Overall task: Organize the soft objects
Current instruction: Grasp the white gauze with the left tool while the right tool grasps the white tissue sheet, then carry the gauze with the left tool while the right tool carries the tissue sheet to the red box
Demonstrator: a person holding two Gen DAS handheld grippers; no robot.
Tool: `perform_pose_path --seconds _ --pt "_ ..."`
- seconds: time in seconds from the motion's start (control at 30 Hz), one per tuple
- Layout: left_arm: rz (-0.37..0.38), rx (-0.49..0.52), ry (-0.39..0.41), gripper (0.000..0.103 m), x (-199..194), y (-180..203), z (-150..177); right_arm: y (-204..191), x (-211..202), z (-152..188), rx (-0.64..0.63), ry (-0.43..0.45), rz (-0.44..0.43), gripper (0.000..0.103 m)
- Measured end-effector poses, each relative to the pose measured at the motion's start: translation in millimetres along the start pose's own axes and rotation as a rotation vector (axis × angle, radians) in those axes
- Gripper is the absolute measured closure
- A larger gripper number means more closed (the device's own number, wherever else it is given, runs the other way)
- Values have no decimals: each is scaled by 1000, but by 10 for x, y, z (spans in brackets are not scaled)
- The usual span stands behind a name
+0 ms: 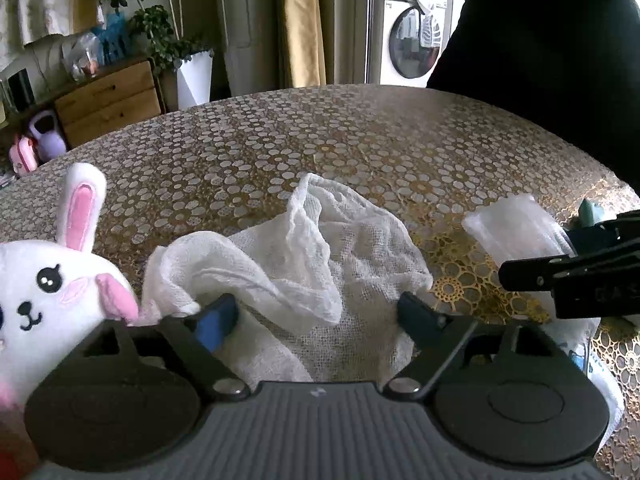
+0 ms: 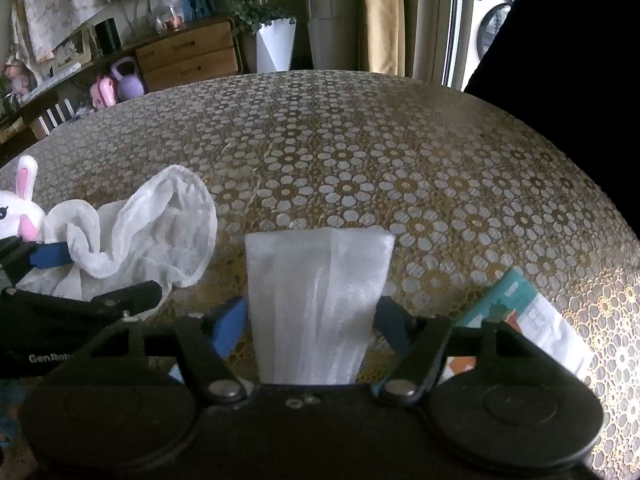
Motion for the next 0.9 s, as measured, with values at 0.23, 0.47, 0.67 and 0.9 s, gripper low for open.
perform_pose_path --seconds 0.23,0.47,0.67,0.9 --pt "-28 -45 -1 72 -56 -130 -34 -18 -29 20 -4 9 11 56" --pt "-28 -129 8 85 -181 -267 -61 -55 -169 21 -16 30 8 84" --pt "-1 -190 13 88 -343 -313 -104 -59 -405 13 -30 74 -6 95" --pt "52 -220 42 88 -696 -314 -194 -64 -831 17 -4 121 -35 96"
Point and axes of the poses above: each gripper's, at about its wrist camera, not at the fingertips, and x roughly the way its jaws point, y to its right, z to its underside, the point moved 1 cm from there along x, roughly the way its jaws point, and after that the axes turned 7 degrees about y, right-handed, at the moved point
